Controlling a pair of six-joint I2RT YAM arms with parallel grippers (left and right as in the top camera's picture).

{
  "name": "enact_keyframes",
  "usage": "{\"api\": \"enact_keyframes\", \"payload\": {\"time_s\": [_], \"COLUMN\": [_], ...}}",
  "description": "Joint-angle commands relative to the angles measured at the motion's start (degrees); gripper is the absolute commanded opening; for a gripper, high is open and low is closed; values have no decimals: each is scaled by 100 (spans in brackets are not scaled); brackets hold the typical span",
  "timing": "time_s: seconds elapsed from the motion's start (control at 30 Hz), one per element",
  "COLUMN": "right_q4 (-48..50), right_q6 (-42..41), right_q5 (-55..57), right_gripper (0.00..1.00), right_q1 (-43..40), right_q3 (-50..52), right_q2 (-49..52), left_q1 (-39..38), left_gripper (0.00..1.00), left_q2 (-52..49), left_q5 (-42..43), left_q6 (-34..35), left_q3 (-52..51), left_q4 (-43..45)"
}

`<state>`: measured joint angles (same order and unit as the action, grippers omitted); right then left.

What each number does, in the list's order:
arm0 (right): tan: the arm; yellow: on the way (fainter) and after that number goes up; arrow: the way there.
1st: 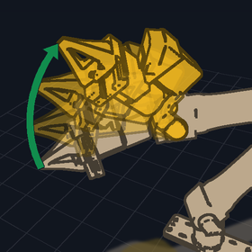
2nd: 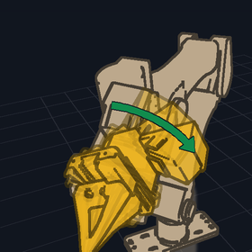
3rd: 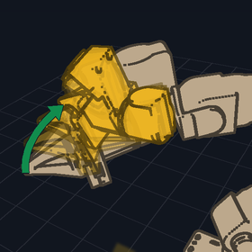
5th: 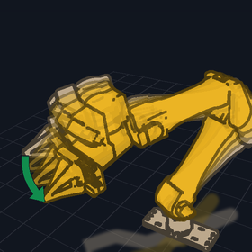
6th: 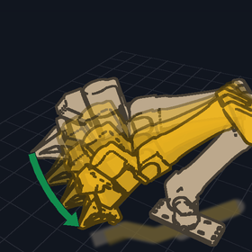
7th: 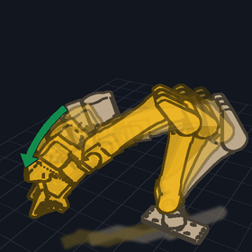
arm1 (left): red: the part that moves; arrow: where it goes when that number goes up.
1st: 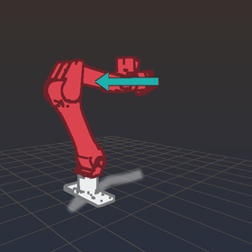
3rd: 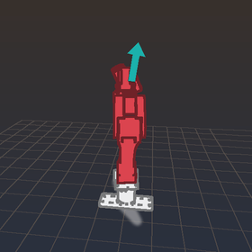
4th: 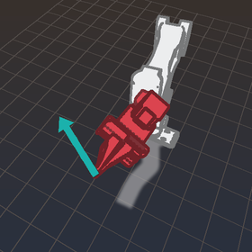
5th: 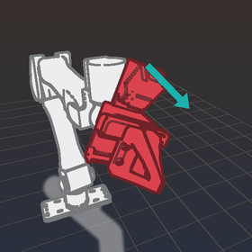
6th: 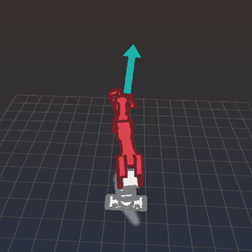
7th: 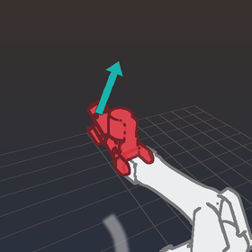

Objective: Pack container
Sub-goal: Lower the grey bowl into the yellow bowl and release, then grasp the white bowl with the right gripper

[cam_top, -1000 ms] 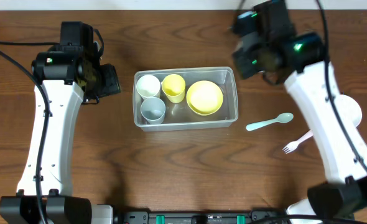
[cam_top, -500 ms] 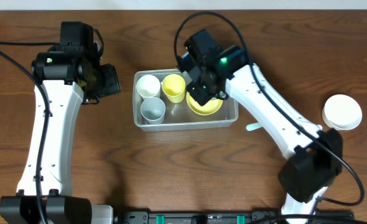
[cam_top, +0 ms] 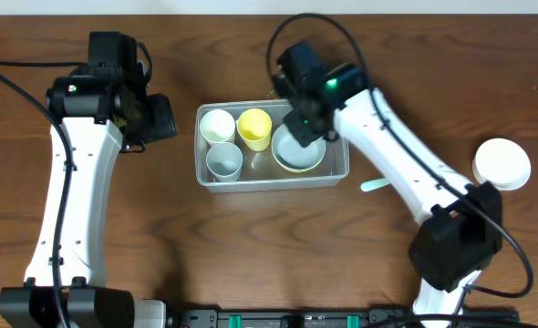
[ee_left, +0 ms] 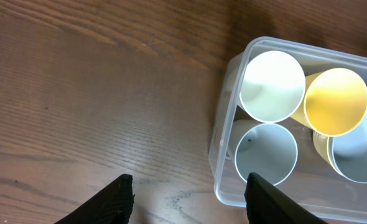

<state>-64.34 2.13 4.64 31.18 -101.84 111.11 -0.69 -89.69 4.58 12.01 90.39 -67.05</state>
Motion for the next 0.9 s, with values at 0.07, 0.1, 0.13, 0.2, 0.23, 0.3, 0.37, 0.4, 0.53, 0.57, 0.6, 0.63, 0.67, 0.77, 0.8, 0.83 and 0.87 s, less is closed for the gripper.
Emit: {"api": "enact_keyframes", "payload": {"time_s": [0.07, 0.1, 0.13, 0.2, 0.23, 0.3, 0.37, 0.4, 0.53, 0.57, 0.6, 0.63, 0.67, 0.77, 0.8, 0.83, 0.87], "right_q4": [-68, -105, -162, -330, -420, -544, -614, -616, -483, -407, -319, -186, -76, 339, 470, 568, 688], "right_q6": [-1038, -1204, -1366, -1620, -1698, -1725, -1735, -1733, -1731, -1729, -1722, -1648, -1615, -1534, -1534, -1534, -1534], "right_q5": [378, 376, 376, 369, 372, 358, 304, 238, 44, 22, 4, -17, -15, -13, -15, -20, -22], "right_gripper": [48, 49, 49, 51, 51, 52, 51, 53, 53, 54, 56, 56, 56, 56, 56, 56, 55], "right_q1": [-1342, -1659, -1985, -2638, -2922, -3445, -3965, -4162, -4837, -4951, -5034, -5123, -5174, -5318, -5355, -5390, -5416], "right_q3": [-15, -15, -15, -13, -7, 39, 122, 168, 546, 682, 811, 988, 1121, 1578, 1720, 1827, 1952], "right_q2": [-826, -907, -955, -966, -944, -868, -750, -688, -437, -385, -334, -275, -223, -79, -42, -11, 35], "left_q1": [-2, -2, -2, -2, -2, -2, -2, -2, -2, -2, -2, -2, -2, -2, -2, -2, -2], "left_gripper": [59, 59, 59, 59, 59, 59, 59, 59, 59, 59, 59, 59, 59, 59, 59, 59, 59], "left_q2": [-13, -13, -13, -13, -13, -13, -13, -13, -13, -13, -13, -13, -13, -13, -13, -13, -13], "left_q5": [39, 39, 39, 39, 39, 39, 39, 39, 39, 42, 42, 42, 42, 42, 42, 42, 42], "left_q6": [11, 11, 11, 11, 11, 11, 11, 11, 13, 13, 13, 13, 13, 15, 15, 13, 13], "left_q3": [-17, -17, -17, -17, -17, -17, -17, -17, -17, -17, -17, -17, -17, -17, -17, -17, -17], "left_q4": [-17, -17, -17, -17, -17, -17, -17, -17, -17, -17, -20, -17, -17, -31, -42, -59, -66]}}
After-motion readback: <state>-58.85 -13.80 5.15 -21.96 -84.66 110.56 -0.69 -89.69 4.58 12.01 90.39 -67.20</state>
